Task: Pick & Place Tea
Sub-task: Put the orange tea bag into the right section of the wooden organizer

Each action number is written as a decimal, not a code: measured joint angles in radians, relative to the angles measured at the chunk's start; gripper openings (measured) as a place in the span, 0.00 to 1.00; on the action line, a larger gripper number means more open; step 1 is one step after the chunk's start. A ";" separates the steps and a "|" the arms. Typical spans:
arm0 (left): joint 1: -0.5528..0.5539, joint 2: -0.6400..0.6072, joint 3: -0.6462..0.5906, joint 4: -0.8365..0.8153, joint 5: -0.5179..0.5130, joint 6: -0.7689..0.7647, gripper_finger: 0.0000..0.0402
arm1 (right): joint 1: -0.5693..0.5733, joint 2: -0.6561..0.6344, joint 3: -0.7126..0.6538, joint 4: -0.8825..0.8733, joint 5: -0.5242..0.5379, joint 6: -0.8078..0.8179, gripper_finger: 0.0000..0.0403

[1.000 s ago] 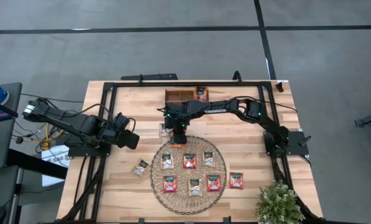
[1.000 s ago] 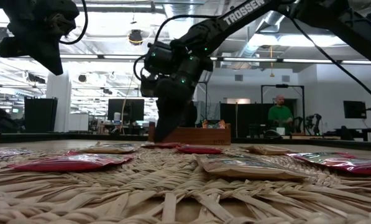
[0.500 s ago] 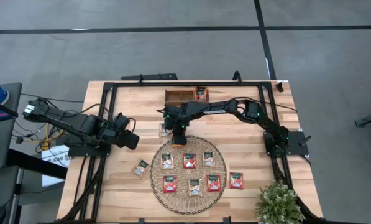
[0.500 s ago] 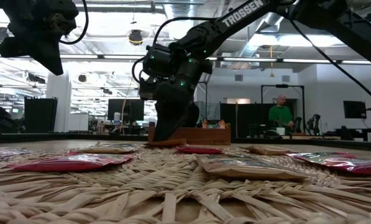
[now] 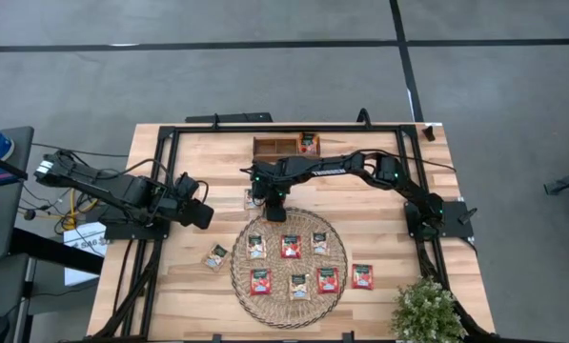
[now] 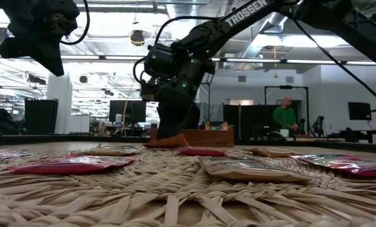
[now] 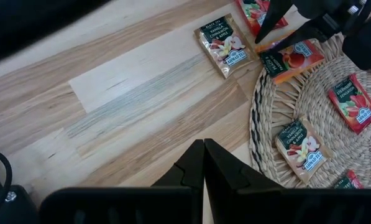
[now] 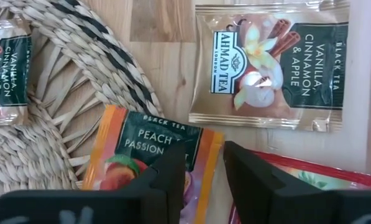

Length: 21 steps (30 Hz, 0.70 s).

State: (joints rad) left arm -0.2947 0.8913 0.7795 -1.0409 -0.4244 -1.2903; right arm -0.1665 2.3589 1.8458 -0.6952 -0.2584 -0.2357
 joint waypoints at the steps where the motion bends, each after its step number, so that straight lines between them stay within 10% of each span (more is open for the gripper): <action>1: 0.000 0.000 0.000 0.000 0.000 0.000 0.00 | 0.000 0.000 0.000 -0.001 0.000 0.000 0.25; 21: 0.000 0.000 0.000 0.000 0.000 0.000 0.00 | -0.001 0.001 0.000 -0.009 0.025 0.000 0.15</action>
State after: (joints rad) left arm -0.2947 0.8913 0.7795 -1.0409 -0.4242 -1.2903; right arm -0.1676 2.3596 1.8454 -0.7040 -0.2338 -0.2359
